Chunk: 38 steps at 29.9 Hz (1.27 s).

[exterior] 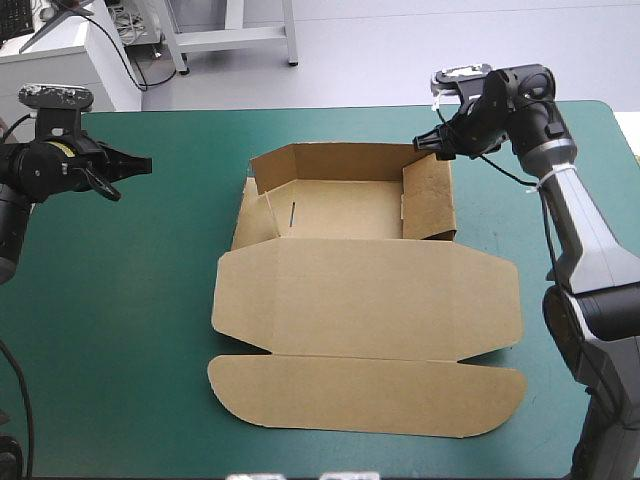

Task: Fold the box

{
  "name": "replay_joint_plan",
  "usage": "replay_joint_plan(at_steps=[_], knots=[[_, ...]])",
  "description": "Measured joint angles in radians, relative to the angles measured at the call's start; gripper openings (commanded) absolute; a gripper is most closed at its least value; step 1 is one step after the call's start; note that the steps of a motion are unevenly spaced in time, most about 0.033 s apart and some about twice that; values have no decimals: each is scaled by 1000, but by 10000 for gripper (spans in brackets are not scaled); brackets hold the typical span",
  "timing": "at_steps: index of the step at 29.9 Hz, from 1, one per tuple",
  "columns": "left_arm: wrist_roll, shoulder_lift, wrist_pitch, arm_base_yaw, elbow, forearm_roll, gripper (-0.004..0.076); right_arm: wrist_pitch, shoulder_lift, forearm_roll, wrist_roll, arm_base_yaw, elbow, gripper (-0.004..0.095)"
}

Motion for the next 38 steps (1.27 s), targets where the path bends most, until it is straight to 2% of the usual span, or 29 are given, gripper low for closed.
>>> replay_joint_plan(at_steps=[10, 17, 25, 32, 38], knots=[[4, 0, 22, 0, 0, 0, -8, 11, -73, -38, 63, 0, -17, 482], [6, 1, 36, 0, 0, 0, -8, 11, -4, -52, 65, 0, -17, 482], [28, 2, 69, 0, 0, 0, -8, 11, 102, -51, 135, 0, -16, 482], [53, 2, 84, 0, 0, 0, -8, 8, 157, 14, 140, 0, -4, 482], [55, 2, 86, 0, 0, 0, -8, 5, 166, 61, 140, 0, 89, 482]])
